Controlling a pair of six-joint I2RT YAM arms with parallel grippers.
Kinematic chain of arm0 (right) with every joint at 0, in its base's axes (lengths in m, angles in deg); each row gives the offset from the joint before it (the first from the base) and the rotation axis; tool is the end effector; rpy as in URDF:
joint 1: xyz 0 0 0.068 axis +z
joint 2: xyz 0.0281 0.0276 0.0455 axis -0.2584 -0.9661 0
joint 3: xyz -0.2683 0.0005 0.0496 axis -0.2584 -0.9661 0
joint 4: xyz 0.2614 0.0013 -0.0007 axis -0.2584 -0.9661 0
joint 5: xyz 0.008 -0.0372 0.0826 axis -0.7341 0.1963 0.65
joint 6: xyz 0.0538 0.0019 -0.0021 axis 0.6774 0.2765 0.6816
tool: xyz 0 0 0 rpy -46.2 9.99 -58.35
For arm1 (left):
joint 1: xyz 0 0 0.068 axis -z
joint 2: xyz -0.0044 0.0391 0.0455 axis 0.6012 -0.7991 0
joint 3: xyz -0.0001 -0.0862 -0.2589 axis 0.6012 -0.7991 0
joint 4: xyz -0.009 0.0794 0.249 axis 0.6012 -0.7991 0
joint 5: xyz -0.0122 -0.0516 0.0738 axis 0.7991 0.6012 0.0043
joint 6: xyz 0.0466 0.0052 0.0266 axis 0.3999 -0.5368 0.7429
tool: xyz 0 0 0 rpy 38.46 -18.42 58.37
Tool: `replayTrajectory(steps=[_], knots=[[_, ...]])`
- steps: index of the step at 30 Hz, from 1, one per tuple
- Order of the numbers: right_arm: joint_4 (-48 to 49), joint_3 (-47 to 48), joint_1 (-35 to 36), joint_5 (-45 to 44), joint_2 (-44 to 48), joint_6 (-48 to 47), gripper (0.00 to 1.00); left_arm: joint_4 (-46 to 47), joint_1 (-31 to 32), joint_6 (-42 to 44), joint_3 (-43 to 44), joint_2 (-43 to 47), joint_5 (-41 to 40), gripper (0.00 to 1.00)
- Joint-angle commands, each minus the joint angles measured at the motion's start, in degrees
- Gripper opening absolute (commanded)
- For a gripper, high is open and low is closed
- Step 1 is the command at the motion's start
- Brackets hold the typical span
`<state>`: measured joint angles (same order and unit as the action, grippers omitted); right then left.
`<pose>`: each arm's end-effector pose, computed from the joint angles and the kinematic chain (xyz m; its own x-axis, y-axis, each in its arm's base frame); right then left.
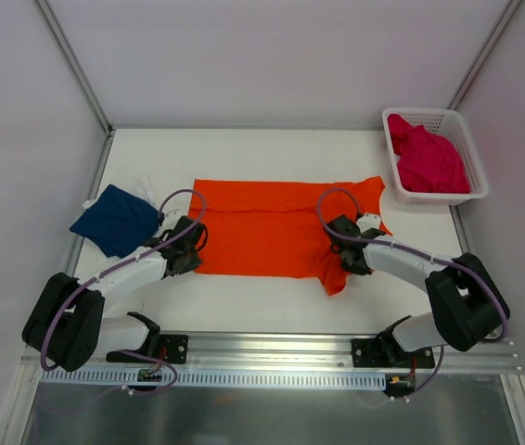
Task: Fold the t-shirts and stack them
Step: Grap the side of the flattened tshirt closest away from the robot with both arms, then fold the other side of the tshirt into a rectangle
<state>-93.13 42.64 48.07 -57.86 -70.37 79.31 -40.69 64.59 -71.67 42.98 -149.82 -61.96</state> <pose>0.2077 0.1132 0.1576 -0.8493 -0.0398 -0.5263 0.1210 0.9559 -0.2675 0.1999 -0.0910 0.1620 -0.7263 -0.3552 -0.5885 -0.3201 0.9324 -0.1677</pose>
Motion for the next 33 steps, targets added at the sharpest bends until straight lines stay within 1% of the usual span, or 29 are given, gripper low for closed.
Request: replayTrajectory(steps=[1, 2, 7, 8, 13, 16, 17, 19, 20, 22, 25, 26, 27, 30, 32, 33], knots=[[2.4, 0.3, -0.1, 2.2, -2.0, -0.5, 0.04, -1.4, -0.6, 1.1, 1.2, -0.4, 1.3, 0.00], [1.6, 0.5, -0.1, 1.9, -2.0, -0.7, 0.00, -1.4, -0.6, 1.1, 1.2, -0.3, 1.3, 0.00], [-0.1, -0.2, -0.1, 0.8, 1.1, -0.4, 0.01, -1.3, -0.6, 2.0, 2.3, -1.3, 1.6, 0.00], [-1.7, 0.0, -0.1, 0.8, 1.9, -0.4, 0.00, -1.3, -0.6, 2.4, 2.4, -1.2, 1.9, 0.00], [-7.3, 3.0, 0.1, -1.2, 9.3, -2.4, 0.01, -1.8, -0.6, 3.5, 3.1, 3.5, 1.5, 0.00], [-8.9, 6.0, 0.0, -2.2, 11.5, -4.8, 0.00, -3.6, -0.6, 3.6, 4.8, 3.8, 0.8, 0.00], [-9.3, 6.8, -0.1, -2.0, 11.3, -5.6, 0.00, -3.8, -0.6, 3.4, 7.5, 3.4, 0.8, 0.00], [-9.2, 9.0, -1.0, -1.6, 10.1, -7.4, 0.01, -4.2, -0.6, 3.4, 9.6, 1.2, 0.2, 0.00], [-9.3, 11.1, -1.4, -1.3, 8.1, -8.6, 0.00, -4.3, -0.6, 3.6, 12.1, 0.1, -0.4, 0.00], [-9.0, 14.2, -2.2, -0.7, 5.8, -9.8, 0.00, -4.5, -0.6, 4.3, 16.6, -4.1, -3.1, 0.00], [-8.6, 17.8, -2.9, -1.0, 0.8, -11.4, 0.00, -5.0, -0.7, 4.9, 20.8, -9.3, -7.1, 0.00], [-8.8, 20.7, -3.3, -0.9, -0.7, -12.8, 0.00, -5.1, -0.7, 5.1, 23.2, -10.5, -8.0, 0.00], [-9.8, 22.7, -4.6, 0.7, -3.8, -13.1, 0.01, -5.5, -0.7, 5.1, 24.4, -12.8, -8.5, 0.00], [-14.3, 28.8, -6.5, 2.6, -7.7, -14.3, 0.01, -6.7, -0.8, 4.8, 27.6, -15.8, -9.9, 0.00], [-17.1, 31.4, -7.1, 2.8, -8.6, -14.6, 0.01, -8.1, -1.0, 4.4, 30.1, -17.1, -10.5, 0.00], [-18.0, 34.1, -7.9, 3.4, -9.1, -14.9, 0.00, -9.7, -1.1, 4.3, 30.9, -17.7, -10.6, 0.00]])
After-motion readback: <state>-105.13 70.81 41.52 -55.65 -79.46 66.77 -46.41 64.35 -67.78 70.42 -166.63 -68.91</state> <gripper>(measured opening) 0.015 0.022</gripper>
